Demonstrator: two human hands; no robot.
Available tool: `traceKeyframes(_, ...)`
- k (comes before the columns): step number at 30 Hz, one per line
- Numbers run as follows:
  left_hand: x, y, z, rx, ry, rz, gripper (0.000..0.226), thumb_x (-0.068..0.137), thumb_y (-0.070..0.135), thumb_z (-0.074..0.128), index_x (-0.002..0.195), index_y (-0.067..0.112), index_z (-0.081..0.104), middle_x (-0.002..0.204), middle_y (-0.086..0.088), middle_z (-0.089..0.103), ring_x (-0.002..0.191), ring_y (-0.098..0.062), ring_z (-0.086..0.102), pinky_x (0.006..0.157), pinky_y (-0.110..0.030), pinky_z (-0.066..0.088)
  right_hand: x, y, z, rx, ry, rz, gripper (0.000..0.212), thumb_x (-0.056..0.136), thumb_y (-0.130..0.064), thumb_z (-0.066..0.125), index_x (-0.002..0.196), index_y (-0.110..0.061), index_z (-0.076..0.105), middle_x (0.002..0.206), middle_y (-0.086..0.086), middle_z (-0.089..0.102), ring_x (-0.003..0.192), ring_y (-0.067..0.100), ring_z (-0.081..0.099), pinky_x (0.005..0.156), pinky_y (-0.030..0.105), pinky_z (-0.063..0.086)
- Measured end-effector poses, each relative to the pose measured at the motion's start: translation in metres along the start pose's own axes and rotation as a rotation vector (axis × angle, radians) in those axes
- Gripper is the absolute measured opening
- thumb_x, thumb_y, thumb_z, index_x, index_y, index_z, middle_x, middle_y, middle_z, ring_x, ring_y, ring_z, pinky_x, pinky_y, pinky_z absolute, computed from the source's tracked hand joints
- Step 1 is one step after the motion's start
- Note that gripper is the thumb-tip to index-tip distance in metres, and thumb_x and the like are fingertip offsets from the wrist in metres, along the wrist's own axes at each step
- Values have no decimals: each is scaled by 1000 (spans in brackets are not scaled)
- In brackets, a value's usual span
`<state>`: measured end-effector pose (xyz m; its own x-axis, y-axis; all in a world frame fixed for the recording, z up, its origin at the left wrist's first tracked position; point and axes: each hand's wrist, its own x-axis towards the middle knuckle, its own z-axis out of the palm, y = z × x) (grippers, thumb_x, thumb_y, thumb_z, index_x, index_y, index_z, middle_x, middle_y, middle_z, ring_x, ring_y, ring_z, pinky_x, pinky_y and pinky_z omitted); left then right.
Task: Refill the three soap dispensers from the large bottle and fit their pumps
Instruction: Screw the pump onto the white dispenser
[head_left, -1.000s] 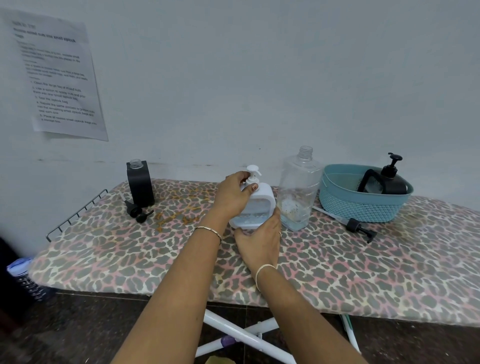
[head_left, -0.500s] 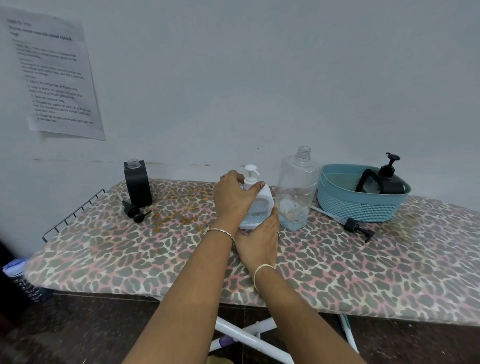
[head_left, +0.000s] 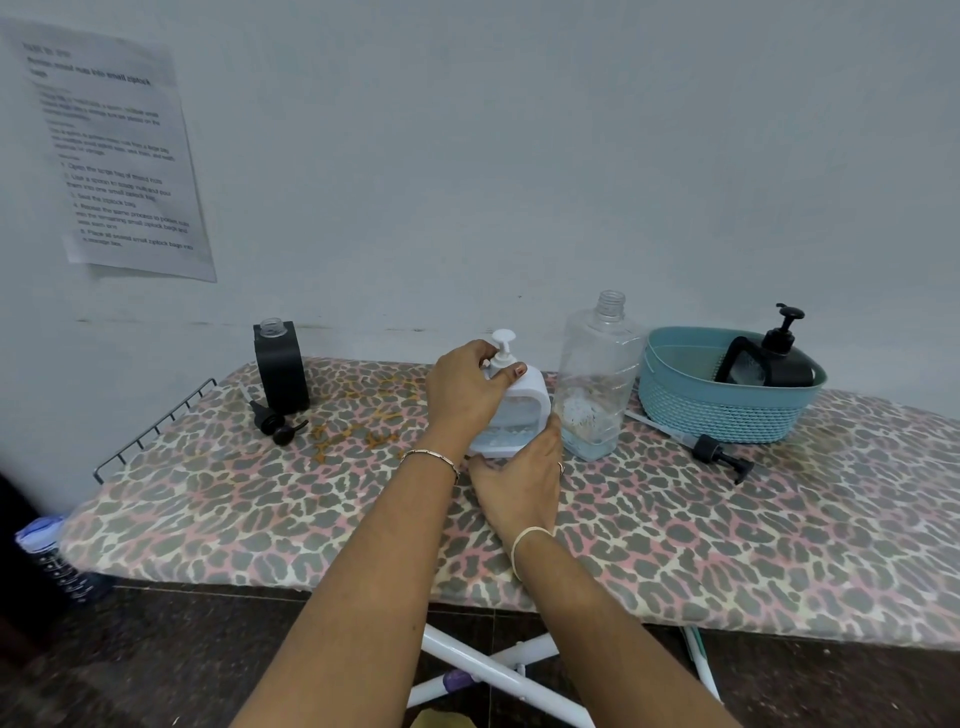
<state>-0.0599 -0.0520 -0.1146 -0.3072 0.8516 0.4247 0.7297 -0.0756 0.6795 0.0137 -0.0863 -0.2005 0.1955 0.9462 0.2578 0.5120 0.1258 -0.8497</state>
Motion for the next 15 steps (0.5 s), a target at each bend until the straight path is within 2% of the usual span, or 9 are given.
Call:
traceKeyframes(9,3,1,-5,15,-57,-19,40,84,43,69,113,17,66,110,0,69,103,-19,62,82,-31,48,1,2,2,-11,16,-17,105,72,-42,74,149,-4,13,149,12,31,138,25,30,114,37,29)
traceKeyframes(15,2,5,-10,20,-101,-33,41,85,42,68,116,15,64,115,-1,68,107,-20,60,77,-24,40,1,1,1,62,49,-13,99,68,-38,76,145,-7,24,140,10,40,131,25,40,107,40,37)
